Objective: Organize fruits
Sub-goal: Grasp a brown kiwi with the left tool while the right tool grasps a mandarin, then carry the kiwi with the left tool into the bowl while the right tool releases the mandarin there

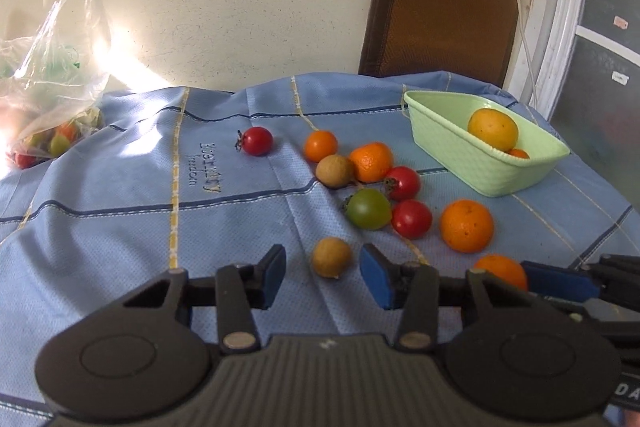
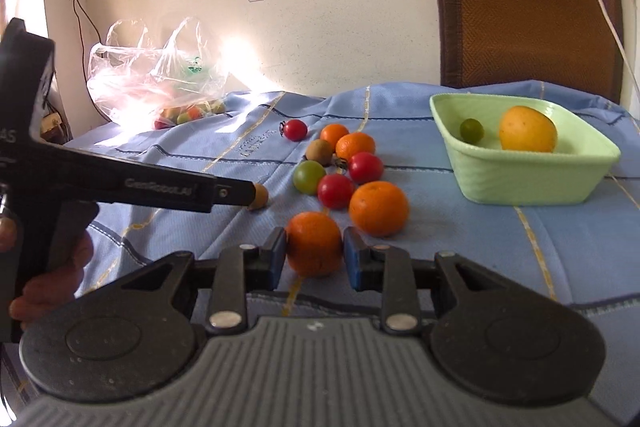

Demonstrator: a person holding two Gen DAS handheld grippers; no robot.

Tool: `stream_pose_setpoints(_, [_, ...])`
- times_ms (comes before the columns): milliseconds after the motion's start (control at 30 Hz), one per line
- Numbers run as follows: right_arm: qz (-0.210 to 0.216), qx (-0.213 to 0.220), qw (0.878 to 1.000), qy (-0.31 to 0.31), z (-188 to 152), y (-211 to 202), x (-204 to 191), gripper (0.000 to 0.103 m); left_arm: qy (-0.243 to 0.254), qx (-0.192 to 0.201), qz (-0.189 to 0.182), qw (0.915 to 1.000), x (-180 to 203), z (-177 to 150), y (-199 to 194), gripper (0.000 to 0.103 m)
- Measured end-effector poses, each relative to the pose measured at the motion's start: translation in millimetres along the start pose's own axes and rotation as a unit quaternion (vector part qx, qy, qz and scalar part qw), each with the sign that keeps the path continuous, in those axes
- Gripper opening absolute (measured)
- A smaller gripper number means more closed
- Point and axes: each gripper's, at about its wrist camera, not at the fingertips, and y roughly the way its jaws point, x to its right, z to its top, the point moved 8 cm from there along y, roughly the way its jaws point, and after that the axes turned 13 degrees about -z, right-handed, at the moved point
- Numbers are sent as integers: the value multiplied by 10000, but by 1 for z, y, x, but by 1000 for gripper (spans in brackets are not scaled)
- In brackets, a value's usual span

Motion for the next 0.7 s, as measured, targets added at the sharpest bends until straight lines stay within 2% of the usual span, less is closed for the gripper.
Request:
stream_pose_setpoints(33, [-23, -3, 10000, 35, -2, -3, 3, 33, 19, -33, 23, 10000, 1, -2, 3, 25])
stream_pose_setpoints(67, [-60, 8, 10000, 48, -4, -6, 6, 33, 65, 9, 67, 10000, 2, -2, 3, 24])
stream_pose_setpoints(167, [-146, 48, 9999, 71, -7, -11, 12, 33, 16, 16, 86, 10000, 6, -4, -2, 24])
stream_pose_setpoints(300, [-254, 100, 9993, 274, -9, -17, 24, 33, 119, 56, -185, 9997, 38, -13, -19, 24])
stream_pose_setpoints(433, [-455, 190, 9978, 437, -12, -30, 43, 32, 302, 24, -628, 9976, 86, -26, -24, 24])
stream_pose_setpoints(533, [-616, 279, 9967, 448, -18, -40, 54, 27, 447, -35, -843, 9954, 112, -34, -20, 24])
stream_pose_setpoints(667, [-752, 383, 9958, 356, -24, -50, 62, 27, 500, -226, -753, 9956, 122, -42, -5, 24])
stream_pose_setpoints(700, [-734, 390, 9959, 350, -24, -51, 63, 28, 466, -174, -749, 9960, 121, -43, -5, 25])
